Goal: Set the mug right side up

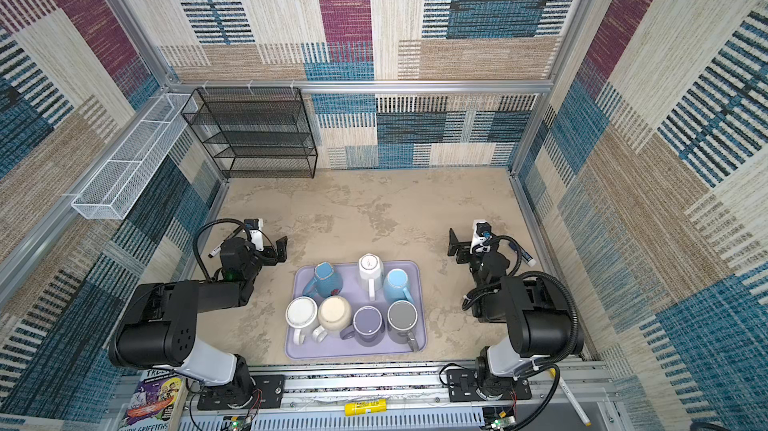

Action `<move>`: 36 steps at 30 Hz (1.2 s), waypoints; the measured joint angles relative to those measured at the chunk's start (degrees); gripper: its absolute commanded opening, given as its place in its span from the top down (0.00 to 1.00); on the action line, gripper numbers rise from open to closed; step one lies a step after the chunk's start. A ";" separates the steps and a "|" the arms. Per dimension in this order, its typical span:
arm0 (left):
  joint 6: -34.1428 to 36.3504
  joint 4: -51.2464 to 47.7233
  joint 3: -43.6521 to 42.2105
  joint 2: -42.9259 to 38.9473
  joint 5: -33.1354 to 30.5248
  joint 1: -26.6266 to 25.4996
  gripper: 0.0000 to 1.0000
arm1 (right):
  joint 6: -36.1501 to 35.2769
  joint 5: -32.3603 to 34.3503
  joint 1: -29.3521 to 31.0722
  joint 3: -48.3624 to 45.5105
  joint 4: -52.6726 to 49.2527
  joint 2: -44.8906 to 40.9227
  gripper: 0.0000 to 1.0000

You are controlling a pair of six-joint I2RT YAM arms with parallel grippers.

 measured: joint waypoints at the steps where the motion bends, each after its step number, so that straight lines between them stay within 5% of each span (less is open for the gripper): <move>1: 0.00 0.00 0.00 0.00 0.00 0.00 0.01 | 0.00 0.00 0.00 0.00 0.00 0.00 0.00; 20: -0.02 -0.17 0.00 -0.37 -0.09 -0.02 0.01 | 0.11 1.92 0.00 3.67 -6.58 -3.17 0.00; 28: -0.70 -14.69 6.25 -14.03 -6.21 -2.27 0.01 | 1.81 5.35 1.20 12.74 -23.58 -12.63 0.00; 36: -9.40 -35.06 11.52 -29.42 -7.67 -8.68 0.00 | 6.29 2.60 8.50 22.86 -45.31 -24.61 0.00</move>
